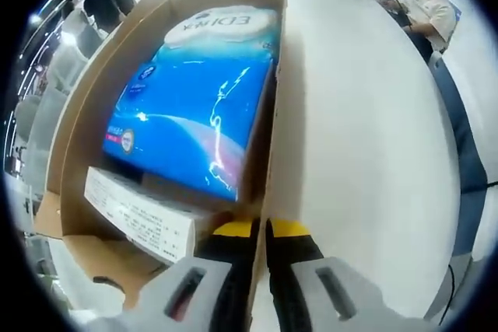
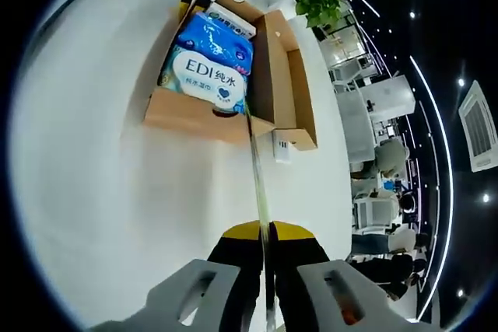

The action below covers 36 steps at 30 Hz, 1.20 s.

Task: Operate the shoe box by opening the lid, removing the specified soft item, and placing it in the target area until the item is outside and the box remains undamaged.

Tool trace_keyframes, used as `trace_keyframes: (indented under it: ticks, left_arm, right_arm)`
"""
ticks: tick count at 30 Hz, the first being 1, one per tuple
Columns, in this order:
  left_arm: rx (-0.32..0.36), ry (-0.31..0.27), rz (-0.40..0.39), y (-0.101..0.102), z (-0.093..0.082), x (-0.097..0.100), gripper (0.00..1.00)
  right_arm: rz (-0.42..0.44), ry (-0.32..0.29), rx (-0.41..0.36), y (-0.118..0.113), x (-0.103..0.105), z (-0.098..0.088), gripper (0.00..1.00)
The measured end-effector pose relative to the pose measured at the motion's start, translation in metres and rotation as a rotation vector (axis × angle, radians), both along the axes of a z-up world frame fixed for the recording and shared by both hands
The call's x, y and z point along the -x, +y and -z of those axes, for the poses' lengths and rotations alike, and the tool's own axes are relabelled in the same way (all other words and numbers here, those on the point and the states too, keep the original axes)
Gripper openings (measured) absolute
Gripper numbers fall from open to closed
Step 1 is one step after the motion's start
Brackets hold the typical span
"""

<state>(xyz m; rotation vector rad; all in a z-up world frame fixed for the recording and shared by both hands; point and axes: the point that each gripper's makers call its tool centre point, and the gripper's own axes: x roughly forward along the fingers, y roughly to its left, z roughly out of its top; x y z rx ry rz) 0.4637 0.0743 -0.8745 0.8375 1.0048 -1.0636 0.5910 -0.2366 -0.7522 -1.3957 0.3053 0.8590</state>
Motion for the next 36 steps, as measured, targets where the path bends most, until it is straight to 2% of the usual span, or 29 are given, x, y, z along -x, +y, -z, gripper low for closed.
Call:
trace_keyframes:
  ticks: [4, 5, 11, 18, 21, 30, 36]
  left_arm:
    - [-0.001, -0.006, -0.002, 0.001, 0.002, -0.002, 0.04]
    - [-0.001, -0.007, -0.003, 0.001, 0.001, -0.002, 0.04]
    - [-0.001, 0.013, -0.027, 0.002, 0.002, -0.003, 0.04]
    - [-0.003, 0.006, -0.028, 0.003, 0.002, -0.005, 0.04]
    - [-0.002, 0.008, -0.032, 0.003, 0.002, -0.005, 0.04]
    - [-0.007, 0.007, -0.048, 0.003, 0.002, -0.005, 0.04]
    - [-0.008, 0.016, -0.069, 0.004, 0.002, -0.003, 0.04]
  right_arm:
    - [0.008, 0.026, -0.003, -0.002, -0.003, 0.011, 0.01]
    - [0.01, 0.052, -0.024, -0.001, -0.001, 0.016, 0.01]
    - [-0.007, 0.09, -0.02, 0.004, -0.002, 0.039, 0.01]
    - [-0.026, 0.131, -0.004, -0.001, -0.007, 0.056, 0.01]
    - [-0.034, 0.165, 0.006, -0.003, -0.003, 0.067, 0.01]
    - [-0.038, 0.2, 0.003, -0.005, 0.007, 0.084, 0.01]
    - [-0.006, 0.267, 0.011, -0.012, 0.016, 0.098, 0.03]
